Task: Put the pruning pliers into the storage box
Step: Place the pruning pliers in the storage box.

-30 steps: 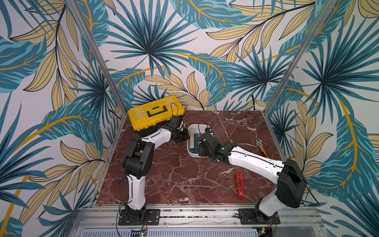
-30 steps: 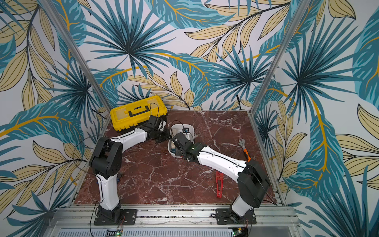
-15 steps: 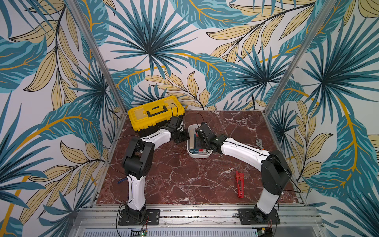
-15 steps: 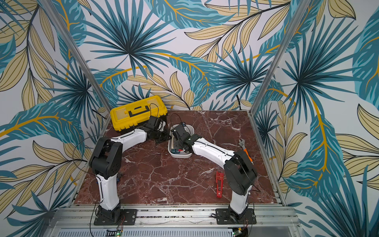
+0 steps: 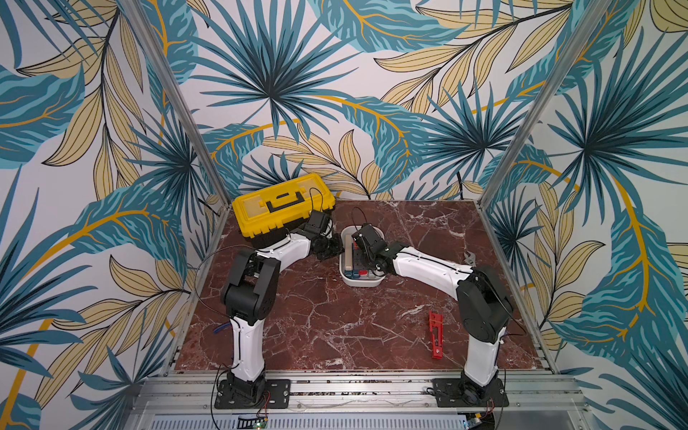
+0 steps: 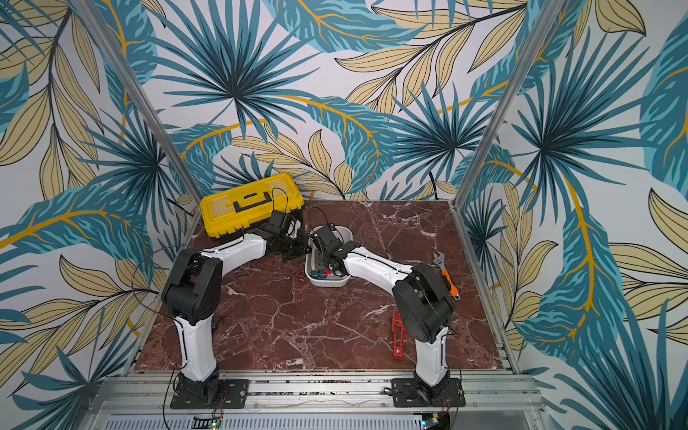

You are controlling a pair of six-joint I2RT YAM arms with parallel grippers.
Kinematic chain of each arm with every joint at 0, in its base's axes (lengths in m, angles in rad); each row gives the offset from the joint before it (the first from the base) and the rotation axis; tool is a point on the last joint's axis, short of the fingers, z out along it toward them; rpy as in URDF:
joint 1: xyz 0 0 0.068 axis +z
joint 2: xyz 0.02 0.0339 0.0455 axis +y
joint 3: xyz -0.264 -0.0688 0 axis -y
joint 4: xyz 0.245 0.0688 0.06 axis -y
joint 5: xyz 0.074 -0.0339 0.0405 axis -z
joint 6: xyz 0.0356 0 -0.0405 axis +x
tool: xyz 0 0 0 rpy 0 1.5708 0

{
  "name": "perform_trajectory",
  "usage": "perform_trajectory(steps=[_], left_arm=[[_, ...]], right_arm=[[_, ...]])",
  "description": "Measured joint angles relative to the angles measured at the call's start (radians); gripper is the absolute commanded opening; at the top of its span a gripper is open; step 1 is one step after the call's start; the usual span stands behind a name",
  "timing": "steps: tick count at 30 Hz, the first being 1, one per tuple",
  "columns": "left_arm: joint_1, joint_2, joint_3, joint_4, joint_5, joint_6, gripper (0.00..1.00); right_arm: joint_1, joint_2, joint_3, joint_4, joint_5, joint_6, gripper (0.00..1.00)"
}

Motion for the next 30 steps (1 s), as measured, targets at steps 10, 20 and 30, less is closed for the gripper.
perform_trajectory(steps=[10,20,30], left_arm=[[0.0,0.0,0.0,0.0,0.0,0.0,0.0],[0.0,0.0,0.0,0.0,0.0,0.0,0.0],[0.0,0.0,0.0,0.0,0.0,0.001,0.0]], right_arm=[[-0.015,0.033,0.023,0.014,-0.008,-0.003,0.13],[-0.023,0.069,0.055,0.022,-0.024,-0.003,0.12],[-0.025,0.082,0.062,0.027,-0.028,-0.002,0.12]])
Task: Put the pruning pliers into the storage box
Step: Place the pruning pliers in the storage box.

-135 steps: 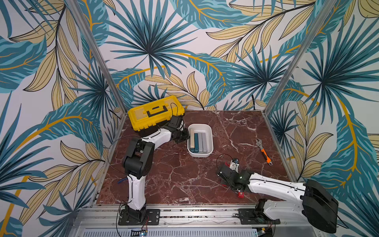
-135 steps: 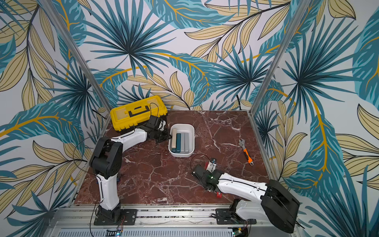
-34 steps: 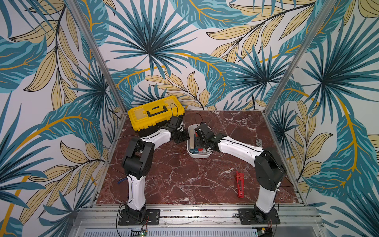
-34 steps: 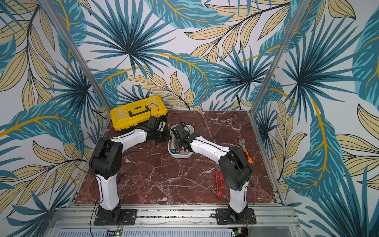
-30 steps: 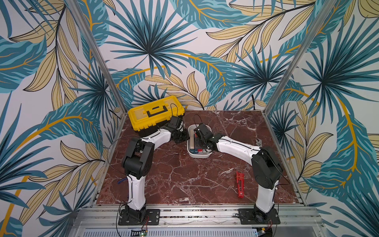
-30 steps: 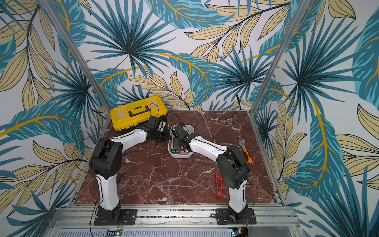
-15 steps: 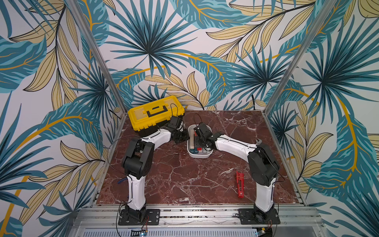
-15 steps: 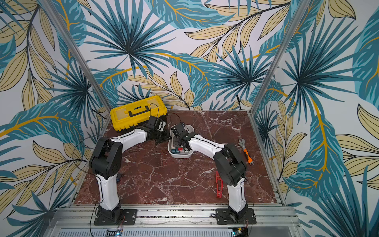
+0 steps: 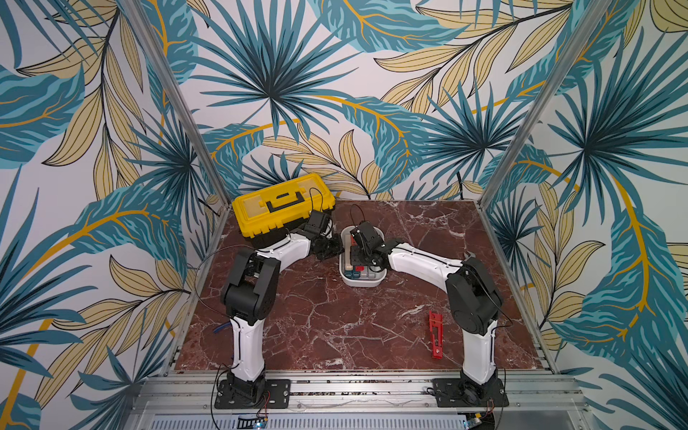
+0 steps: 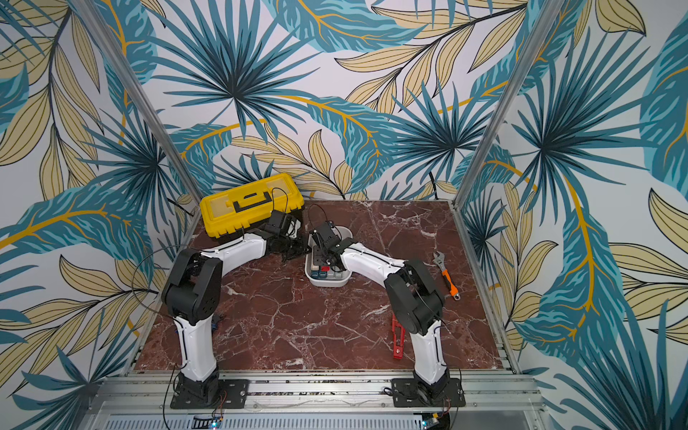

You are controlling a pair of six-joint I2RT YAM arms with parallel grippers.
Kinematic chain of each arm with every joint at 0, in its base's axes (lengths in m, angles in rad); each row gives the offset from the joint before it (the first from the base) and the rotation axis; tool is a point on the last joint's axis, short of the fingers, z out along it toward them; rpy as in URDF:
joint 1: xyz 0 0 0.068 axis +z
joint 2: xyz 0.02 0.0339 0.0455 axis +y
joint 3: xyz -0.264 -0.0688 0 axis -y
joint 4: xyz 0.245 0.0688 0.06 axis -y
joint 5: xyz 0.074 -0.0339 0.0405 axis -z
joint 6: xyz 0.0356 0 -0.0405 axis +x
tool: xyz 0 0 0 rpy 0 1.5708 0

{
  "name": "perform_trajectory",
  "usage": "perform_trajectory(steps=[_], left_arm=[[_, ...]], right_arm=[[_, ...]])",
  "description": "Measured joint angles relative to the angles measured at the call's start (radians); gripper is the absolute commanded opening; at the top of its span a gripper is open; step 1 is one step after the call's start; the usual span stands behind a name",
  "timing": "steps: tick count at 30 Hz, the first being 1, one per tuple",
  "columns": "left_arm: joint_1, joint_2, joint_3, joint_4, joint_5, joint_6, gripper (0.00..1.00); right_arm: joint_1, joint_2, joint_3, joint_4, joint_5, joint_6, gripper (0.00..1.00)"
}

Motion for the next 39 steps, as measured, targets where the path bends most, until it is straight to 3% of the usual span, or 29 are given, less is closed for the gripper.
perform_trajectory(steps=[39], left_arm=[[0.003,0.0,0.0,0.0,0.002,0.0,0.0]], right_arm=[[-0.003,-0.016,0.005,-0.01,0.016,-0.019,0.11]])
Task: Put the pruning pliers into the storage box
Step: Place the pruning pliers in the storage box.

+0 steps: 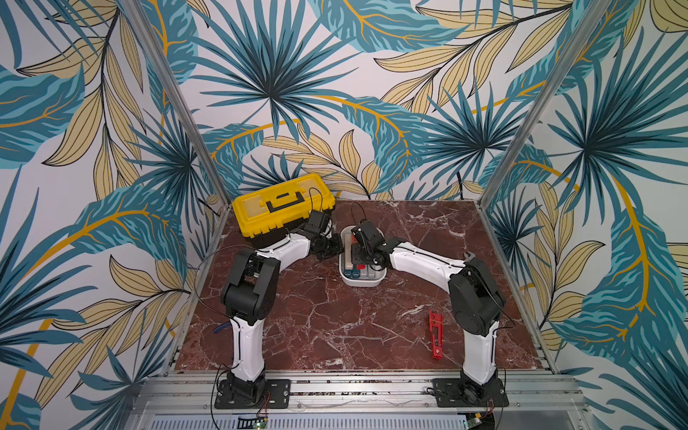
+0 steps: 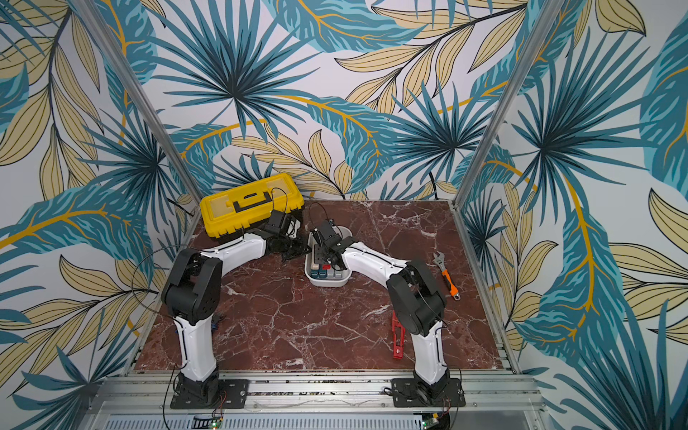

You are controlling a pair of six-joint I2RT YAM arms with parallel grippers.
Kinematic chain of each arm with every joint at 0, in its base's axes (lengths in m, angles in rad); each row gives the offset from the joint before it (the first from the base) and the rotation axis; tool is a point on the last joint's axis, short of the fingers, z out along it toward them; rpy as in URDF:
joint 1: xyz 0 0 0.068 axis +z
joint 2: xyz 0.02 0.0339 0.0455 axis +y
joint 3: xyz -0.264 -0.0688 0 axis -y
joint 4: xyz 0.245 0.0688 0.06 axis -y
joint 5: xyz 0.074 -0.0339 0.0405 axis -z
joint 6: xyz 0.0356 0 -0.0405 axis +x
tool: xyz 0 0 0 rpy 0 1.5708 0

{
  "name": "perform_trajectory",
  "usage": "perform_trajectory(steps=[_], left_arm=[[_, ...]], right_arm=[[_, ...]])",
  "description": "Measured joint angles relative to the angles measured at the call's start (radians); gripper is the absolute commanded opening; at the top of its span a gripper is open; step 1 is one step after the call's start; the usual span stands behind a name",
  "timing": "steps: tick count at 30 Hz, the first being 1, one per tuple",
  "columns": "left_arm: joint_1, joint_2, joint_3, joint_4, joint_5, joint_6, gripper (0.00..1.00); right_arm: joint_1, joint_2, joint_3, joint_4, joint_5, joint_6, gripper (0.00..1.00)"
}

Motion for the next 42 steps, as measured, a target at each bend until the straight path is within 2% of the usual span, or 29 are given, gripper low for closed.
perform_trajectory(steps=[30,31,34,38,42], left_arm=[[0.0,0.0,0.0,0.0,0.0,0.0,0.0],[0.0,0.0,0.0,0.0,0.0,0.0,0.0],[0.0,0.0,0.0,0.0,0.0,0.0,0.0],[0.0,0.0,0.0,0.0,0.0,0.0,0.0],[0.0,0.0,0.0,0.0,0.0,0.0,0.0]], right_arm=[[-0.012,0.059,-0.005,0.025,-0.032,0.013,0.11],[-0.012,0.059,-0.005,0.026,-0.034,0.013,0.12],[-0.012,0.059,-0.005,0.026,-0.035,0.018,0.28],[-0.012,0.059,-0.005,0.027,-0.035,0.024,0.4],[-0.012,0.059,-0.005,0.027,-0.031,0.026,0.45]])
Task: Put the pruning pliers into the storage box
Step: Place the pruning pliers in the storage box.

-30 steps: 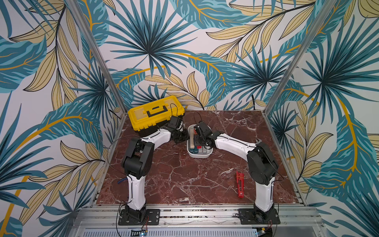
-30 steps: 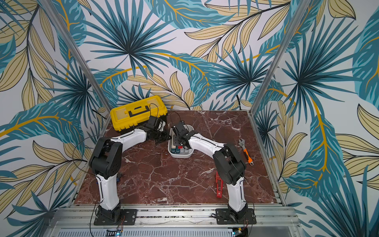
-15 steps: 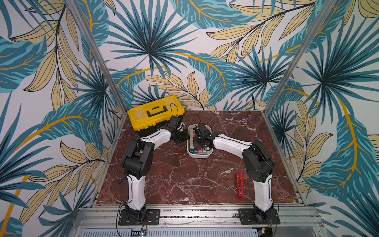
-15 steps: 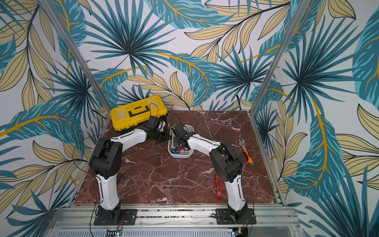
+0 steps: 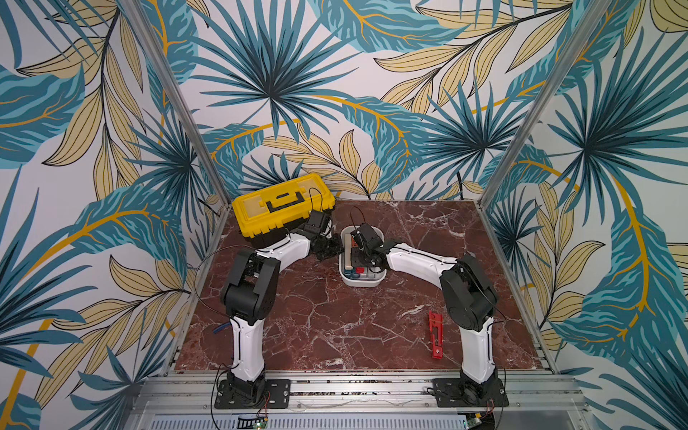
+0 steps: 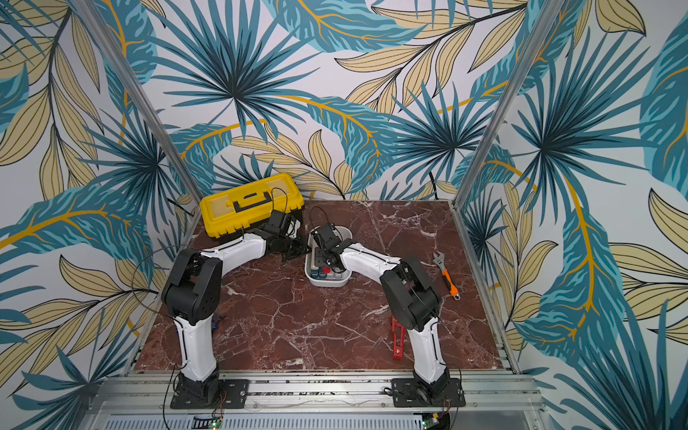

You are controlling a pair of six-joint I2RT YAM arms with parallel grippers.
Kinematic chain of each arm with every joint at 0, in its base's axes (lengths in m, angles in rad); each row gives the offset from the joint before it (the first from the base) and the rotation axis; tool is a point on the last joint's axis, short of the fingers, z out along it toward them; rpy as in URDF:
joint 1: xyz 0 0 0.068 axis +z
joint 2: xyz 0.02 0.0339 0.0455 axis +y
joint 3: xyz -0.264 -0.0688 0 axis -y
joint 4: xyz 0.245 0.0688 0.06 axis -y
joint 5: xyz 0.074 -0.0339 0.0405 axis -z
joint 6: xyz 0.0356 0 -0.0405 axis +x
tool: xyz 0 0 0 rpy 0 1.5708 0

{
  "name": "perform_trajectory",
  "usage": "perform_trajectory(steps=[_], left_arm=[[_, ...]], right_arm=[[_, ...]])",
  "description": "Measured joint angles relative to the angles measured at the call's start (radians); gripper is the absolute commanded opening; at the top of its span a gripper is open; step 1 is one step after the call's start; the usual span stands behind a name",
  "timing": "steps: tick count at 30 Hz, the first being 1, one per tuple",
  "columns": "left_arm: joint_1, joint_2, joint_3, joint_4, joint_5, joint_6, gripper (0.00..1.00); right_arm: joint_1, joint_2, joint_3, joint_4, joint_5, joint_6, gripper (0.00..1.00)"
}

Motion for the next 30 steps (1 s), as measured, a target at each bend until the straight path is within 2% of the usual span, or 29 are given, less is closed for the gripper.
perform_trajectory(steps=[12,21,26,30], left_arm=[[0.0,0.0,0.0,0.0,0.0,0.0,0.0],[0.0,0.0,0.0,0.0,0.0,0.0,0.0],[0.0,0.0,0.0,0.0,0.0,0.0,0.0],[0.0,0.0,0.0,0.0,0.0,0.0,0.0]], right_arm=[[0.0,-0.01,0.0,0.0,0.012,-0.001,0.45],[0.0,-0.098,-0.002,-0.006,0.046,-0.016,0.46],[0.0,-0.211,-0.08,-0.019,0.073,-0.018,0.48],[0.0,-0.368,-0.211,-0.052,0.095,-0.009,0.48]])
